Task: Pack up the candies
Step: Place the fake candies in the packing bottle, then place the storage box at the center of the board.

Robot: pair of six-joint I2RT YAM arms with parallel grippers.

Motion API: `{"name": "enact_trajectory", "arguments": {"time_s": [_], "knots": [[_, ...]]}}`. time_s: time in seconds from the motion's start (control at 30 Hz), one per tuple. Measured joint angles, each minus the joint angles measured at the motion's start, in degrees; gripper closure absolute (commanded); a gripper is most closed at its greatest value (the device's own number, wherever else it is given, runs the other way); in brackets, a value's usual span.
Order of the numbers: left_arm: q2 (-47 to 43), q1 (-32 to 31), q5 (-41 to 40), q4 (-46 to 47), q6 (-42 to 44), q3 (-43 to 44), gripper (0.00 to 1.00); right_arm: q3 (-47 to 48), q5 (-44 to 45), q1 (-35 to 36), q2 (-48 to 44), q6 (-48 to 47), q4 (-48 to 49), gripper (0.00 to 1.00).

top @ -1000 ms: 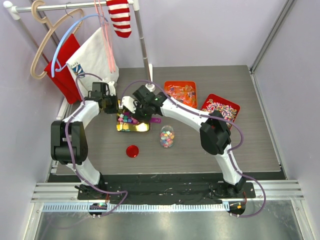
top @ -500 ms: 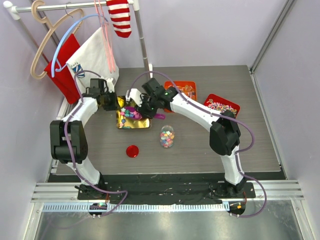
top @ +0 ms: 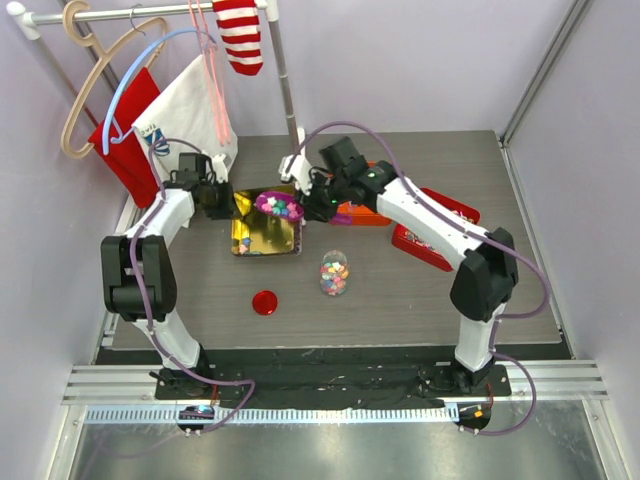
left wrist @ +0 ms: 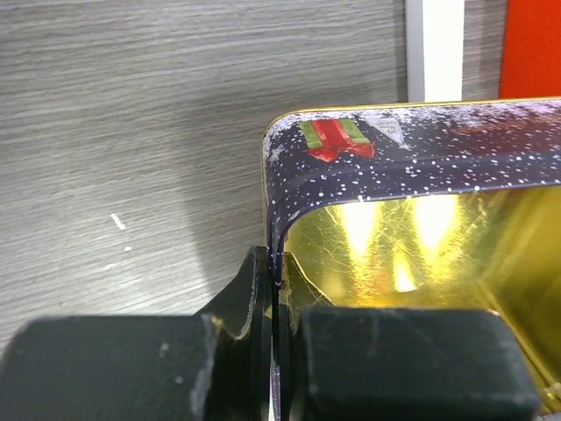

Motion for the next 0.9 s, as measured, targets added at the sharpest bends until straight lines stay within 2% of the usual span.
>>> {"name": "enact_trajectory", "arguments": {"time_s": [0.23,0.47,0.9], "knots": [[0.00,2.03,0.59,-1.18,0.81,0.00,1.00,-4.59,0.50,-4.20,-9.57,-0.94,-0.42,0.99],[0.00,2.21,-0.55,-2.62,1.88,0.00,1.00,-9.77,2.01,-4.96,-16.65,-3.61,-1.57,0.99],[0.55,2.27,-7.39,-5.40,5.97,-0.02,1.00,-13.84,9.07,-4.96,-25.75,-14.01,-20.57,0.99]]}}
